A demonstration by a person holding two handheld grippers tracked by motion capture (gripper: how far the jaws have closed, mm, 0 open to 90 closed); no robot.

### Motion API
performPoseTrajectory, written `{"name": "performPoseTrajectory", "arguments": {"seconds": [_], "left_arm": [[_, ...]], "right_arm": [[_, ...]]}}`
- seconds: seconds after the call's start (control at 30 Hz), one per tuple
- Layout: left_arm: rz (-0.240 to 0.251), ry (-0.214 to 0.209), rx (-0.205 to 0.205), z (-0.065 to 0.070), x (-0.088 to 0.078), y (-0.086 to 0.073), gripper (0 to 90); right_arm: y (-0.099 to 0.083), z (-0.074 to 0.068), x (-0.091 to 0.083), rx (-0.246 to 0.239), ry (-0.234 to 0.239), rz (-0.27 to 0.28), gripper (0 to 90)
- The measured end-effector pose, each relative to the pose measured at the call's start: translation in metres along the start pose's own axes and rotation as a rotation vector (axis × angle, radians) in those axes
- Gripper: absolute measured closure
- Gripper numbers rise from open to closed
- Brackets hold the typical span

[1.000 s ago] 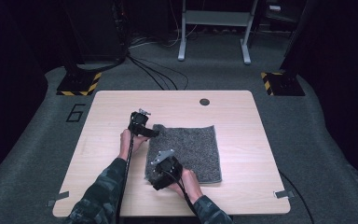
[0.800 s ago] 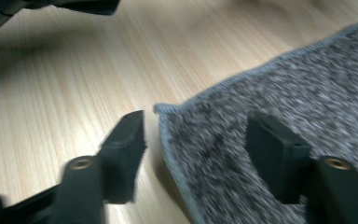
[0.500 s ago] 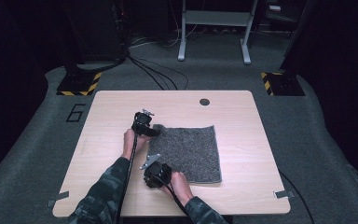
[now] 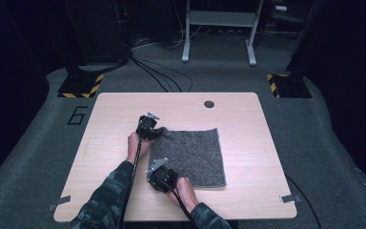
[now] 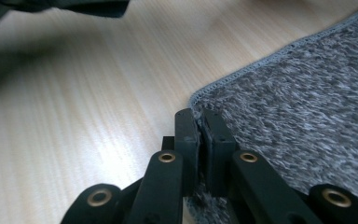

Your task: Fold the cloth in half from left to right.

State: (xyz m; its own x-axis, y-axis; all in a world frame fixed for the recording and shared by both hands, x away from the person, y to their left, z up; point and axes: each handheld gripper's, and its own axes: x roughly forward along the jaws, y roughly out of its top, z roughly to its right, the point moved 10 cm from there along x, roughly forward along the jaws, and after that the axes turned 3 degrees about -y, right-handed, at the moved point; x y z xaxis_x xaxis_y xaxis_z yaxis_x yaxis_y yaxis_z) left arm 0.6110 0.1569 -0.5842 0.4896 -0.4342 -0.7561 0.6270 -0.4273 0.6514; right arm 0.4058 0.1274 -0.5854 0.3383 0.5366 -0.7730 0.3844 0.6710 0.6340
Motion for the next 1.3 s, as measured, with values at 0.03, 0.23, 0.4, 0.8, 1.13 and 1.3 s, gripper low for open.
{"name": "performPoseTrajectory", "arguments": {"seconds": [0.03, 0.23, 0.4, 0.8, 1.13, 1.3], "left_arm": [[0.002, 0.003, -0.002, 0.0, 0.0, 0.0, 86.1], [0.016, 0.017, 0.002, 0.001, -0.011, 0.005, 86.9], [0.019, 0.038, 0.041, 0.005, -0.023, 0.012, 87.0], [0.007, 0.078, 0.044, -0.009, -0.046, 0.024, 87.1], [-0.014, 0.129, 0.061, -0.023, -0.068, 0.034, 87.1], [-0.033, 0.157, 0.08, -0.026, -0.076, 0.039, 87.1]], "right_arm": [[0.0, -0.001, -0.002, 0.008, 0.004, 0.012, 86.8], [0.007, -0.001, -0.019, 0.031, 0.006, 0.086, 87.1], [0.013, -0.002, -0.032, 0.047, 0.003, 0.149, 87.2], [0.037, -0.002, -0.049, 0.053, 0.002, 0.219, 87.4], [0.064, 0.001, -0.063, 0.029, 0.0, 0.278, 87.5], [0.073, 0.001, -0.068, 0.041, -0.004, 0.308, 87.5]]}}
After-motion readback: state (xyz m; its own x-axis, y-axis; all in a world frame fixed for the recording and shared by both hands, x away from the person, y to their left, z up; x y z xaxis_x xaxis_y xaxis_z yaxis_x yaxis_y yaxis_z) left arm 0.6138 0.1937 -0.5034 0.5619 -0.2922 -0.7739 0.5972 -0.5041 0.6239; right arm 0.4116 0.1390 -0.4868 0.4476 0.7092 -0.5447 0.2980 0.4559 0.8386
